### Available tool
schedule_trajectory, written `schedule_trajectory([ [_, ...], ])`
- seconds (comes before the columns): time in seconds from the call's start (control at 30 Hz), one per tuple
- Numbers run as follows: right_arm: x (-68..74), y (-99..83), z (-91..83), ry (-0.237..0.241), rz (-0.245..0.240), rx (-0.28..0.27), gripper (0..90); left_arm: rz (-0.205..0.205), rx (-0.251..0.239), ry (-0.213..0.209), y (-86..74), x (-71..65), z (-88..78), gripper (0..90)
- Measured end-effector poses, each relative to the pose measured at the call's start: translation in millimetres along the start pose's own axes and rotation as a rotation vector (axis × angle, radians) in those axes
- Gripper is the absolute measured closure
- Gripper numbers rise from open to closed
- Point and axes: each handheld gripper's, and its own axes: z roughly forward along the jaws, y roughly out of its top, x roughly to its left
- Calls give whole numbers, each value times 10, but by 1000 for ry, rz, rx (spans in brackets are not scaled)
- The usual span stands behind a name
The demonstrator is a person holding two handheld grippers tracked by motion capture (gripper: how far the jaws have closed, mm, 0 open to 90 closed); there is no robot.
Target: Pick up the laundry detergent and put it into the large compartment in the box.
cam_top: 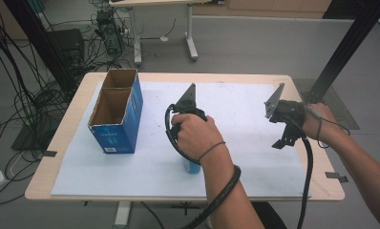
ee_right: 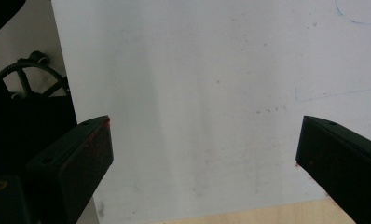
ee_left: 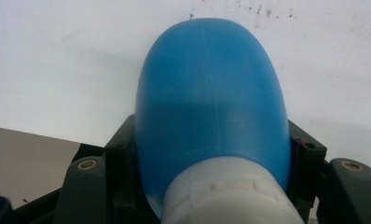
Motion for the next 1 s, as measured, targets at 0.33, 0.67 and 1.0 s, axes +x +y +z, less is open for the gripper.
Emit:
schedule_trajectory([
  [0.33, 11, 6, -11, -2, 3, 2, 40, 2, -2, 6, -6, -24, 0, 368],
  [0.67, 19, 6, -3, 0, 0, -3, 40, 5, 0, 7, -8, -26, -2, 368],
  [1.0, 21, -11, -4, 3, 10, -3, 40, 5, 2, 8, -9, -29, -3, 369],
])
